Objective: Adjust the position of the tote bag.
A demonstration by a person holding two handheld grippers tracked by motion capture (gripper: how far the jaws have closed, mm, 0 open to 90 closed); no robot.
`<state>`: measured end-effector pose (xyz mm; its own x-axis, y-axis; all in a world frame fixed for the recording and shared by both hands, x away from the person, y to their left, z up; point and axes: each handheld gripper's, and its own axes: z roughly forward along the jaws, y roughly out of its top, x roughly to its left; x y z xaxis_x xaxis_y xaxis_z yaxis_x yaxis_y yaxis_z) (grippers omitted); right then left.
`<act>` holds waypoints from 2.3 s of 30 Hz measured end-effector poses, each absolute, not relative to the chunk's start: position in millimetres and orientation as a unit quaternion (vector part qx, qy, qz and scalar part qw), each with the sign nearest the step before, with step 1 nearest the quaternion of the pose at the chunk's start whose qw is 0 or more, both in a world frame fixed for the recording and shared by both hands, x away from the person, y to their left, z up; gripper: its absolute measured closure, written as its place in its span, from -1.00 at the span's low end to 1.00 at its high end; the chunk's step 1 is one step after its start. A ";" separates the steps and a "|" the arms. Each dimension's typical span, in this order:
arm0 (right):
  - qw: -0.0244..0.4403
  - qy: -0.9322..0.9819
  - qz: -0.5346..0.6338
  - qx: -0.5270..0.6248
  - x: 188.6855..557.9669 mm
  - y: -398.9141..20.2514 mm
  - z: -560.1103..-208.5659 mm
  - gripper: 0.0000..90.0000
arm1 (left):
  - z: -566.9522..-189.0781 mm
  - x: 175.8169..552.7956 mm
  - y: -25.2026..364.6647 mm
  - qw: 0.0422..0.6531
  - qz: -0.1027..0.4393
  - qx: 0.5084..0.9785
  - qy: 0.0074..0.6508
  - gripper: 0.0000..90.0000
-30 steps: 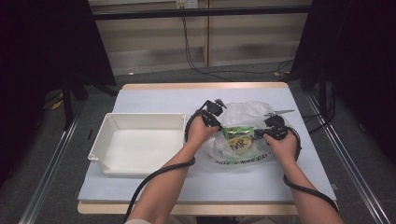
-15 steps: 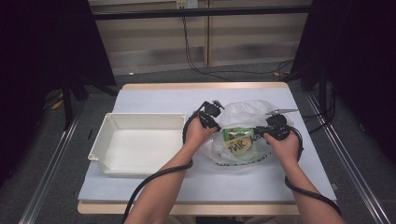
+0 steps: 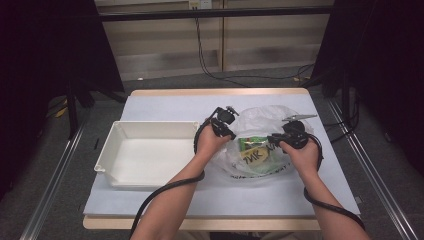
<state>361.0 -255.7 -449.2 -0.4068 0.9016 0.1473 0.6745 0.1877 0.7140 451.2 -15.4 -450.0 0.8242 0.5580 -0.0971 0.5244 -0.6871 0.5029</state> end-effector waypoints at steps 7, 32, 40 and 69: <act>0.160 0.767 0.367 0.502 362.0 -242.4 -443.2 0.63 | -444.1 449.3 -21.2 0.272 0.032 0.919 0.284 0.83; 0.198 0.716 0.346 0.573 401.6 -271.8 -458.6 0.78 | -452.9 451.3 -26.2 0.246 0.025 0.932 0.266 0.91; 0.185 0.713 0.331 0.589 404.2 -280.7 -474.2 0.89 | -456.2 451.3 -26.2 0.231 0.034 0.932 0.277 0.90; 0.180 0.734 0.319 0.572 383.3 -298.5 -478.3 0.99 | -447.2 455.6 -14.2 0.267 0.061 0.897 0.346 0.40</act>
